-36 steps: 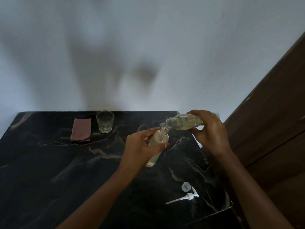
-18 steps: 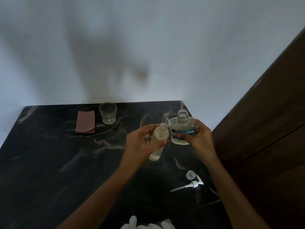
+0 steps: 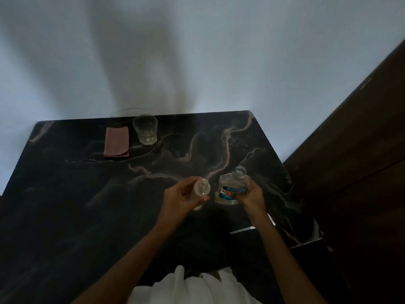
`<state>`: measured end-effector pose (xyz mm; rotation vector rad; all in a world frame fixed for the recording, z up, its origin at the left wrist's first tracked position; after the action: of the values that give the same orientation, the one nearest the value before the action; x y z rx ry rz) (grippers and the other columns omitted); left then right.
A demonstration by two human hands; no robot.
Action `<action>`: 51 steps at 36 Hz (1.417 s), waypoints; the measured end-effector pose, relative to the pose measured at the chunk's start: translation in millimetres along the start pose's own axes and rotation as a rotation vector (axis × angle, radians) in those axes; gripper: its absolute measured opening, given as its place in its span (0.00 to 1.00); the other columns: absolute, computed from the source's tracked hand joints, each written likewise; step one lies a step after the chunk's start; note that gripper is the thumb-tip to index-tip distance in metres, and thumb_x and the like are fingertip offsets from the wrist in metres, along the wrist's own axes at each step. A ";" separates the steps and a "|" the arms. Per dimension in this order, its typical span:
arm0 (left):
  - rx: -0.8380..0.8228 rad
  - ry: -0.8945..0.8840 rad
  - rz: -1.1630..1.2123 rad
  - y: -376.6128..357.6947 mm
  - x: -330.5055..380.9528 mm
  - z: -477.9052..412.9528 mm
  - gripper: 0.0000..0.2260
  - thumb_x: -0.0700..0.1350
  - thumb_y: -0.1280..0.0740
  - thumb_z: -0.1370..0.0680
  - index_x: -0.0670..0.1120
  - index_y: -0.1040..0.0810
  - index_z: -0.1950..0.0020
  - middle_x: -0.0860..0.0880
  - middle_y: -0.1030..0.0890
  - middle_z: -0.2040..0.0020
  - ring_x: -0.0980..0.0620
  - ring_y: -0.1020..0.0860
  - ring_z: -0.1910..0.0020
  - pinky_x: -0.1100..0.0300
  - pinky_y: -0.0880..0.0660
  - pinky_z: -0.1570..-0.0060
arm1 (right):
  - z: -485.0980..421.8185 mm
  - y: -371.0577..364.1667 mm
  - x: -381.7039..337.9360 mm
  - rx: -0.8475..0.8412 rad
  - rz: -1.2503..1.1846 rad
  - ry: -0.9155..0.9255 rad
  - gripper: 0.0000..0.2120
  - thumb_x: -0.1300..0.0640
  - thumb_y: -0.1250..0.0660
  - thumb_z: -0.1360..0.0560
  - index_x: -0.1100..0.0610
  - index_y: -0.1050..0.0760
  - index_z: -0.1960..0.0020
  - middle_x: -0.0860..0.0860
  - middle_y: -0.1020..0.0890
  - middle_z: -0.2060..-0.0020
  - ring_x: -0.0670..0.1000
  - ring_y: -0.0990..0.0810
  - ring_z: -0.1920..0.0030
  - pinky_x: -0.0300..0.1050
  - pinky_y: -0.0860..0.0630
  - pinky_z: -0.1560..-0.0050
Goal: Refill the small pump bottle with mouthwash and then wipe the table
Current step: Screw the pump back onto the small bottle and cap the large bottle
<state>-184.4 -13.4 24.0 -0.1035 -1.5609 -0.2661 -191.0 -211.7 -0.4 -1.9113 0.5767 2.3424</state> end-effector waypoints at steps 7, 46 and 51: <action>0.000 0.073 -0.018 -1.5 -34.6 -0.7 0.21 0.35 0.28 0.33 0.58 0.26 0.50 0.60 0.20 0.54 0.67 0.22 0.50 0.75 0.27 0.54 | -5.2 1.4 32.2 -0.040 0.011 -0.051 0.21 0.76 0.29 0.38 0.67 0.28 0.47 0.58 0.22 0.51 0.52 0.24 0.51 0.27 0.25 0.60; -0.056 0.144 -0.141 0.2 -92.9 -0.4 0.22 0.38 0.27 0.32 0.59 0.29 0.48 0.58 0.23 0.47 0.66 0.25 0.45 0.69 0.28 0.47 | -8.0 18.8 63.1 -0.155 0.010 -0.008 0.32 0.77 0.31 0.37 0.62 0.35 0.36 0.52 0.26 0.42 0.40 0.23 0.44 0.33 0.27 0.44; -0.071 0.138 -0.181 -2.1 -89.7 -0.1 0.23 0.38 0.28 0.32 0.61 0.31 0.49 0.62 0.24 0.50 0.74 0.27 0.49 0.71 0.30 0.51 | 1.5 50.6 70.5 0.072 0.065 -0.073 0.22 0.73 0.32 0.34 0.58 0.27 0.43 0.54 0.22 0.46 0.51 0.23 0.44 0.46 0.27 0.42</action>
<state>-183.7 -6.2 -65.4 0.0012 -1.4251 -0.4625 -222.7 -271.2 -55.2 -1.7946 0.7169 2.3840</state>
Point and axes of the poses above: each hand's wrist, its own z-axis away from the middle knuckle, its own y-axis out of the back of the hand, x = y × z, the point moved 5 cm from there along -z, towards the middle knuckle
